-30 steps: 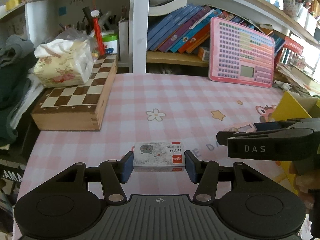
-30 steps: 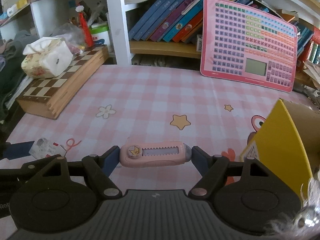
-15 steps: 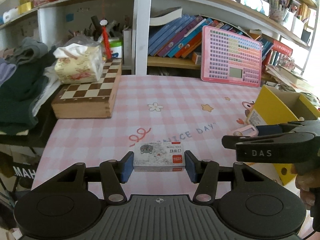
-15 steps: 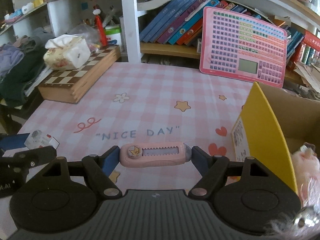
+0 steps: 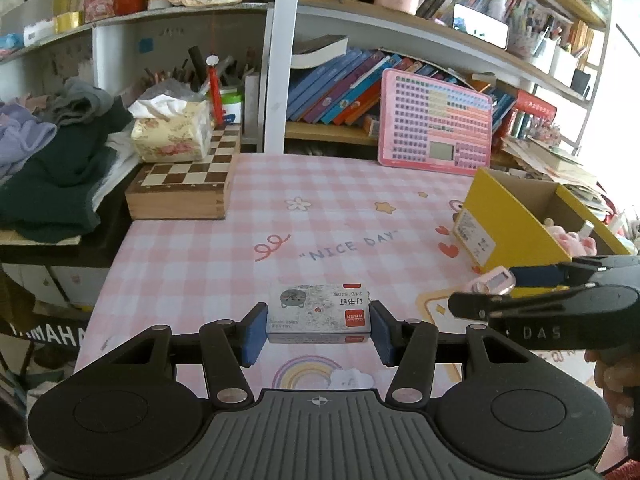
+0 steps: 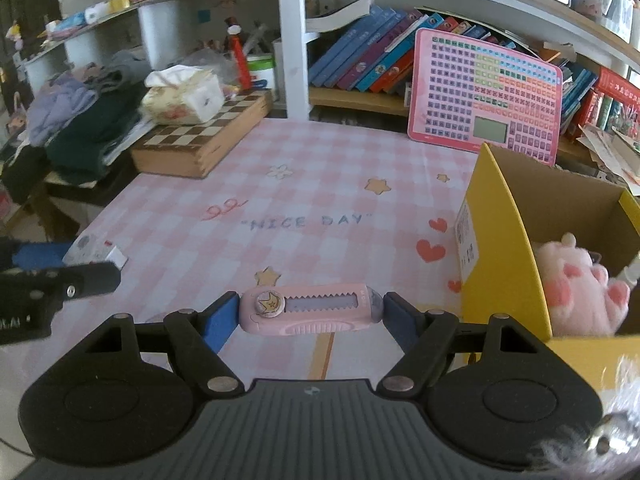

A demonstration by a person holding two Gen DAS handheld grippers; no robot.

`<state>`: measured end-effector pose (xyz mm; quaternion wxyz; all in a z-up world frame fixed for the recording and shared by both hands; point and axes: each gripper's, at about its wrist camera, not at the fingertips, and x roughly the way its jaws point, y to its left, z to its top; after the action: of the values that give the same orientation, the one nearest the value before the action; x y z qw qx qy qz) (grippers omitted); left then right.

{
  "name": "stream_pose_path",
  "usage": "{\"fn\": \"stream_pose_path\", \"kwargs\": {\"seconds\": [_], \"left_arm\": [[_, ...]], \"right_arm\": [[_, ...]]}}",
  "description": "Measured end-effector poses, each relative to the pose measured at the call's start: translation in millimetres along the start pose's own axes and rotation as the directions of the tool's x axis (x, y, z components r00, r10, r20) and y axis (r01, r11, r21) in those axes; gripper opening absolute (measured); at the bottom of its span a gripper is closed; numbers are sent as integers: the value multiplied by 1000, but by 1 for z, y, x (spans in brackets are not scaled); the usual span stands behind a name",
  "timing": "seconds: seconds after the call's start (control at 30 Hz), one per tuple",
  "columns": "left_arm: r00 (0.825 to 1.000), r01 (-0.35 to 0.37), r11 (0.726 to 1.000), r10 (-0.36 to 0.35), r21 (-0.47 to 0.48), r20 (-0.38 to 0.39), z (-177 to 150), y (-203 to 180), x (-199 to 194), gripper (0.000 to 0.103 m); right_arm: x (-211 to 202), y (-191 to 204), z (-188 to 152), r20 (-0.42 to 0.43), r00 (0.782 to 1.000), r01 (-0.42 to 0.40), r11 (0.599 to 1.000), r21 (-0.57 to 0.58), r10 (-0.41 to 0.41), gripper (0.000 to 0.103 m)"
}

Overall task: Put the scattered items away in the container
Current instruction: 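Lift the charger box and tape cutter and carry both toward the yellow box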

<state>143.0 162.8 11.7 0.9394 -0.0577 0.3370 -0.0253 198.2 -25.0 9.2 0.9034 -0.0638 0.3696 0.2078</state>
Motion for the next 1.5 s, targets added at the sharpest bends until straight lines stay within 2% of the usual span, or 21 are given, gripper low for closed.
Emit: {"fn": "stream_pose_path", "kwargs": {"seconds": [0.4, 0.9, 1.07, 1.5], "left_arm": [[999, 52, 999, -52, -8, -9, -34, -6, -51, 52], [994, 107, 994, -107, 0, -28, -66, -14, -97, 52], [989, 137, 990, -136, 16, -54, -74, -20, -104, 52], [975, 207, 976, -200, 67, -95, -81, -46, -100, 52]], "right_arm": [[-47, 27, -37, -6, 998, -63, 995, -74, 62, 76], [-89, 49, -76, -37, 995, -99, 993, -69, 97, 76], [-101, 49, -91, -56, 995, -87, 995, -52, 84, 76], [-122, 27, -115, -60, 998, 9, 1000, 7, -9, 76]]}}
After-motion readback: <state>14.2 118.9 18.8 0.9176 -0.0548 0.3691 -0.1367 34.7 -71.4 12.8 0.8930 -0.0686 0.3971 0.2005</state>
